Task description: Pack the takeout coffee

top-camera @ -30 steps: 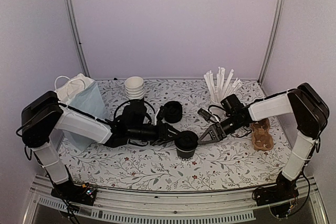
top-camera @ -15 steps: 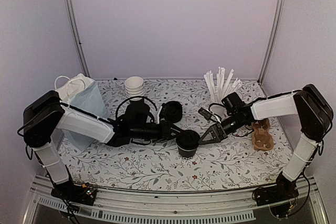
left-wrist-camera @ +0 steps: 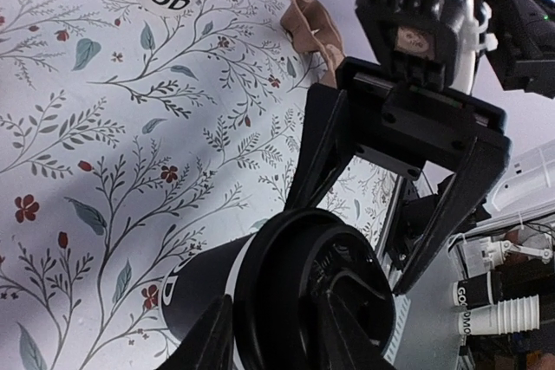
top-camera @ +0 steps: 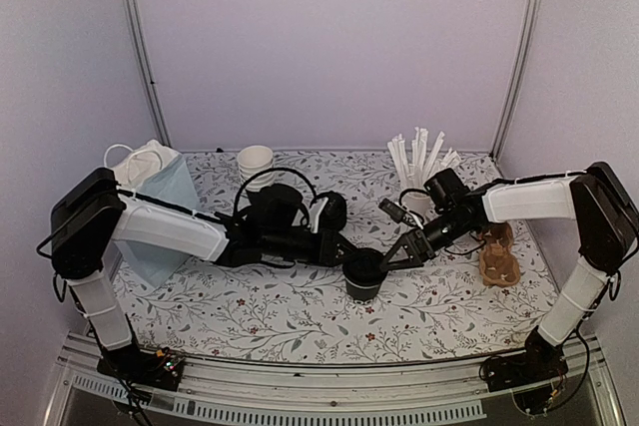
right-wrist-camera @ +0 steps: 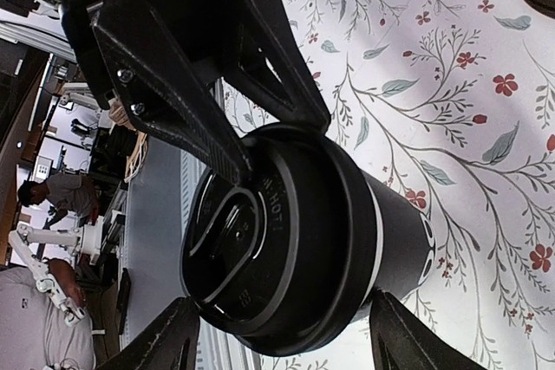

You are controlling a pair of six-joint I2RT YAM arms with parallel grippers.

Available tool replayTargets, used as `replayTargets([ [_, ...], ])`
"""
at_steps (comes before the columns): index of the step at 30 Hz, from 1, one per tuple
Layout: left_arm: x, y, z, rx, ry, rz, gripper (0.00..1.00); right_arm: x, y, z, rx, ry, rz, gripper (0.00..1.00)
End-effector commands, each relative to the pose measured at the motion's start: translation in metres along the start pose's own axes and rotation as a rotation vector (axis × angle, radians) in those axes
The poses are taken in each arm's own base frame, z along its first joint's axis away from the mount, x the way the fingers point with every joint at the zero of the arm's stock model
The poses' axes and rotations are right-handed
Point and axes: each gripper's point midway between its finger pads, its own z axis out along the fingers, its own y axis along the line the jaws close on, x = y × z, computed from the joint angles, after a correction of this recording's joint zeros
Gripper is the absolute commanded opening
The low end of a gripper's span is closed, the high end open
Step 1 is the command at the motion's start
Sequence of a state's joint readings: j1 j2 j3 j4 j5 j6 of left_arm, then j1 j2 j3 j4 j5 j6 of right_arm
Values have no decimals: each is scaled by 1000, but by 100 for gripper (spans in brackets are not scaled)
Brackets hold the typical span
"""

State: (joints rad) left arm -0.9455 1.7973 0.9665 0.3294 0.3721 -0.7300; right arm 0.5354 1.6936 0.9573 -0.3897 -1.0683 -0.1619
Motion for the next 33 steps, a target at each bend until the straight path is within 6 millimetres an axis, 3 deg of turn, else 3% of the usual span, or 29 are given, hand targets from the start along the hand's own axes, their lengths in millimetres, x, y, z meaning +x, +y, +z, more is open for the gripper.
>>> replayTargets([
  [1, 43, 21, 10, -28, 149, 42, 33, -10, -4, -5, 30, -7, -13, 71],
  [3, 45, 18, 10, -5, 160, 74, 32, -10, -10, -8, 71, -6, -5, 80],
  [6, 46, 13, 14, 33, 179, 121, 31, -12, -4, -12, 66, -3, 6, 81],
  [11, 41, 4, 19, 67, 191, 173, 32, -8, -9, -11, 76, 11, 34, 68],
  [16, 27, 6, 17, 21, 159, 182, 43, 1, -19, -6, 82, 33, 71, 60],
  [19, 11, 2, 8, -18, 106, 191, 50, 3, -21, -4, 72, 39, 82, 58],
  [23, -11, -11, -24, -61, 0, 133, 56, 1, -19, -5, 68, 35, 75, 58],
  [25, -5, -9, -36, -86, -12, 52, 57, -1, -14, -6, 56, 30, 70, 59],
  [28, 20, 1, -45, -120, 21, -89, 57, -5, -5, -9, 36, 19, 52, 67],
  [33, 45, -4, -40, -67, 72, -200, 52, -13, 8, -16, 33, -2, 10, 76],
])
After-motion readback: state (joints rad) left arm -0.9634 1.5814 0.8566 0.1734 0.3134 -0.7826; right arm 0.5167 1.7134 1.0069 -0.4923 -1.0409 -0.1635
